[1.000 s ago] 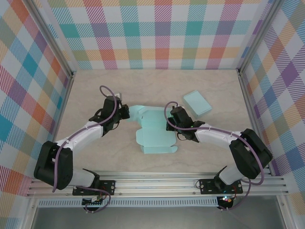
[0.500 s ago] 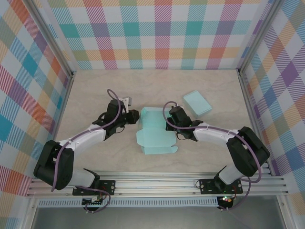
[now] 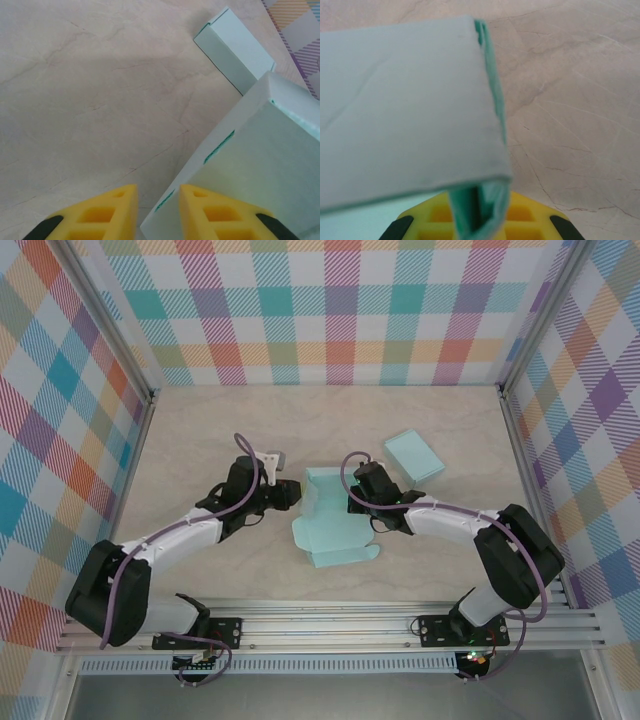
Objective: Fold the paper box
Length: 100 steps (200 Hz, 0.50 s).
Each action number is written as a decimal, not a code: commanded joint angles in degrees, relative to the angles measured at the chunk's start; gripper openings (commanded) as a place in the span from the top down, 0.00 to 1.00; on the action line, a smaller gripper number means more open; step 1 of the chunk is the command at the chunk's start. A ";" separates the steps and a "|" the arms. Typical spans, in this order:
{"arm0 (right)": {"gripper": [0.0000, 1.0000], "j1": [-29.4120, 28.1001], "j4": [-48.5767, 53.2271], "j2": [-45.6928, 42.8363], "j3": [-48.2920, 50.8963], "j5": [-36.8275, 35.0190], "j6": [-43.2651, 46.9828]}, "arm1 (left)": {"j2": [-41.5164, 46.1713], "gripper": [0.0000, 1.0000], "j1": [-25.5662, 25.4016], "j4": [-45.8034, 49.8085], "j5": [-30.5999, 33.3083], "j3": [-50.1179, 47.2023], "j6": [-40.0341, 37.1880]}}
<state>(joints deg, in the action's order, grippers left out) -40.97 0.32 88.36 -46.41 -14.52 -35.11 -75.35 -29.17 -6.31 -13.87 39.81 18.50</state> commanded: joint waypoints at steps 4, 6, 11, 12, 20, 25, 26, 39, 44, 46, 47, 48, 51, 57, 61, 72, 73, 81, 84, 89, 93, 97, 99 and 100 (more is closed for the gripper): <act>1.00 -0.43 -0.84 0.24 -1.76 -0.60 0.66 | 3.26 0.70 -1.33 0.77 -0.07 -1.37 -2.47; 1.00 -0.38 -0.80 0.35 -1.75 -0.64 0.66 | 3.45 0.70 -1.33 0.99 0.08 -1.40 -2.58; 1.00 -0.41 -0.84 0.30 -1.75 -0.68 0.67 | 3.85 0.70 -1.33 1.46 0.26 -1.54 -2.91; 1.00 -0.42 -0.80 0.31 -1.79 -0.68 0.67 | 3.96 0.69 -1.33 1.55 0.30 -1.52 -2.97; 1.00 -0.47 -0.81 0.41 -1.88 -0.77 0.75 | 4.54 0.69 -1.34 2.33 0.73 -1.62 -3.37; 1.00 -0.43 -0.81 0.50 -1.84 -0.77 0.75 | 5.01 0.69 -1.39 2.74 1.12 -1.73 -3.56; 1.00 -0.43 -0.78 0.54 -1.84 -0.77 0.70 | 5.11 0.69 -1.36 2.85 1.17 -1.70 -3.60; 1.00 -0.43 -0.82 0.76 -1.93 -0.77 0.75 | 6.13 0.69 -1.37 3.72 2.14 -1.98 -3.90; 1.00 -0.39 -0.84 0.84 -2.00 -0.77 0.75 | 6.44 0.69 -1.33 3.98 2.42 -2.12 -4.03; 1.00 -0.42 -0.91 0.85 -2.01 -0.77 0.75 | 6.49 0.69 -1.37 4.08 2.55 -2.11 -4.07; 1.00 -0.42 -0.88 0.89 -2.01 -0.77 0.75 | 6.51 0.69 -1.35 4.14 2.58 -2.15 -4.08; 1.00 -0.42 -0.90 0.96 -2.01 -0.77 0.75 | 6.52 0.69 -1.34 4.12 2.64 -2.17 -4.13; 1.00 -0.43 -0.91 0.94 -2.01 -0.70 0.75 | 6.61 0.69 -1.33 4.20 2.79 -2.24 -4.20; 1.00 -0.43 -1.09 1.02 -2.02 -0.68 0.71 | 6.69 0.69 -1.33 4.37 3.09 -2.35 -4.39; 1.00 -0.43 -1.15 1.01 -2.08 -0.55 0.73 | 6.72 0.69 -1.34 4.44 3.15 -2.30 -4.55; 1.00 -0.42 -1.18 1.20 -2.18 -0.29 0.83 | 6.64 0.68 -1.33 4.63 2.58 -2.06 -4.79; 1.00 -0.42 -1.19 1.20 -2.18 -0.26 0.79 | 6.68 0.68 -1.33 4.63 2.47 -2.04 -4.79; 1.00 -0.43 -1.06 1.29 -2.28 -0.24 0.85 | 6.78 0.65 -1.38 4.43 1.71 -1.89 -4.94; 1.00 -0.43 -1.06 1.30 -2.28 -0.24 0.84 | 6.86 0.64 -1.41 4.41 1.44 -1.85 -4.96; 1.00 -0.43 -1.11 1.29 -2.28 -0.24 0.84 | 6.93 0.63 -1.42 4.36 1.11 -1.85 -5.10; 1.00 -0.43 -1.11 1.29 -2.28 -0.22 0.83 | 6.97 0.63 -1.42 4.33 0.84 -1.79 -5.21; 1.00 -0.43 -1.03 1.24 -2.28 -0.26 0.85 | 7.03 0.62 -1.42 4.37 0.63 -1.76 -5.31; 1.00 -0.43 -1.02 1.22 -2.23 -0.25 0.84 | 7.09 0.62 -1.42 4.33 0.52 -1.76 -5.39; 1.00 -0.43 -1.00 1.21 -2.20 -0.24 0.84 | 7.07 0.62 -1.42 4.31 0.51 -1.76 -5.40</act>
<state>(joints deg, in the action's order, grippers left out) -40.97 0.10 89.32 -46.65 -14.50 -35.11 -69.56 -29.95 -2.92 -11.88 38.39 14.92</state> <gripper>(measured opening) 0.081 0.368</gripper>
